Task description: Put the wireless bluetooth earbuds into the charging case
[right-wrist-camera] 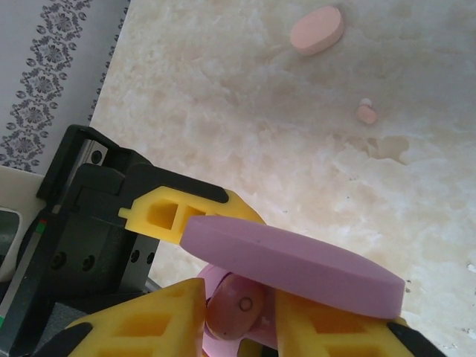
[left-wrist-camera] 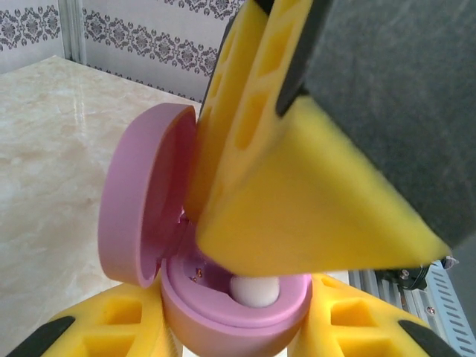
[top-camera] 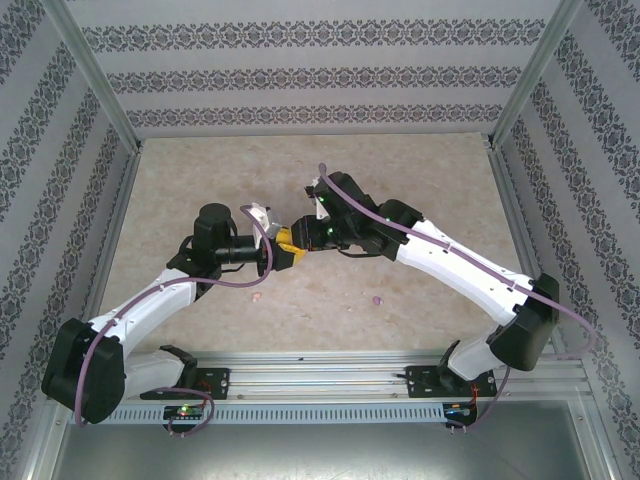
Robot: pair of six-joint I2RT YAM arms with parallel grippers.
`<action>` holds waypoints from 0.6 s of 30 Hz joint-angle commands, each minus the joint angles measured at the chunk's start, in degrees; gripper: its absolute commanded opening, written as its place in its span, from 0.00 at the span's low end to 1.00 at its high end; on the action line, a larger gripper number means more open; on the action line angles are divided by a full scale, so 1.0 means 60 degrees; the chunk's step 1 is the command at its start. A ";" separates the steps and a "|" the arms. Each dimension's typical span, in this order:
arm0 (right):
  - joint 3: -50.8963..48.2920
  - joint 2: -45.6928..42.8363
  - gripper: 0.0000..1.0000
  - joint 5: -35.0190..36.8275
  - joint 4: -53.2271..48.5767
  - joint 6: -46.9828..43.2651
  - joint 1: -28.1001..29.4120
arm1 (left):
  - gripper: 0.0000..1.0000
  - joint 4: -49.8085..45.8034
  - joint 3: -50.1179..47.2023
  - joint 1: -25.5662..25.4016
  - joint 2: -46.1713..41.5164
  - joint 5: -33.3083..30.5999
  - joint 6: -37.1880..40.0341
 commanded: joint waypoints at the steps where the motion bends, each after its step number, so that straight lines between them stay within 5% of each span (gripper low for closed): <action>1: 0.0024 -0.0008 0.33 0.0032 -0.0097 0.0237 0.0126 | 0.24 0.0049 0.0310 -0.0135 -0.0208 0.0128 0.0315; 13: -0.0181 -0.0717 0.40 0.0279 0.0185 0.0640 0.0111 | 0.24 0.0192 0.0205 -0.0135 -0.0195 0.0069 0.0311; 18: -0.0582 -0.0872 0.25 0.0351 0.0374 0.0855 0.0031 | 0.24 0.0437 0.0149 -0.0135 -0.0195 0.0062 0.0162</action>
